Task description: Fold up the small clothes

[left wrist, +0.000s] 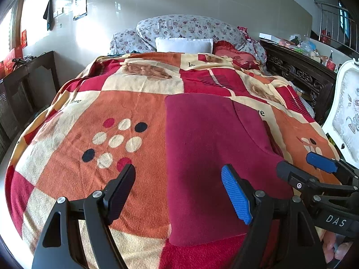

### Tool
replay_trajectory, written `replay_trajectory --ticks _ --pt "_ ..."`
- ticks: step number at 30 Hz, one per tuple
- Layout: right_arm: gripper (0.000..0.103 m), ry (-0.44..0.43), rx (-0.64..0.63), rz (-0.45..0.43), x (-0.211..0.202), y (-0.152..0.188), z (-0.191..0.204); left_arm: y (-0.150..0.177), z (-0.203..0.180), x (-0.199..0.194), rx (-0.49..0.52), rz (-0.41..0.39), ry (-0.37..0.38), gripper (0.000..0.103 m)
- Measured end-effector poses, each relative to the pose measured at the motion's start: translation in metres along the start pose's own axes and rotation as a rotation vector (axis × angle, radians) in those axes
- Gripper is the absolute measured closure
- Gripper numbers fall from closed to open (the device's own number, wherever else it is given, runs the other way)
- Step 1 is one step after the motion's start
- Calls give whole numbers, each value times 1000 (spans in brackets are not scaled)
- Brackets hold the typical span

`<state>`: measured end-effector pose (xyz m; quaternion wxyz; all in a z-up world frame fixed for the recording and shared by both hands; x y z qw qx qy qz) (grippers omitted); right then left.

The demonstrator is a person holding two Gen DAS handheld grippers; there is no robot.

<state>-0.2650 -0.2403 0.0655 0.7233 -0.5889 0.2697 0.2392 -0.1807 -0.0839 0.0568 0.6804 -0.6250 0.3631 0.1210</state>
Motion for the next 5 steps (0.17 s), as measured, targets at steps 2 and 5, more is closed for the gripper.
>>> replay_trajectory --ticks 2,5 --pt "12 -1 2 -1 0 0 -1 0 -1 -1 11 -19 4 25" --pt "12 1 0 1 0 0 -1 -2 -1 -1 31 -28 -10 25"
Point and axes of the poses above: each gripper's, at about its wrist camera, not at the fingertips, and x roughly the way its jaws point, z to its left, y to its underside, the point moved 5 cm from there along x, roughly the way its jaws point, and after that the axes turned 1 degree about -y, right-handed, at the moved point
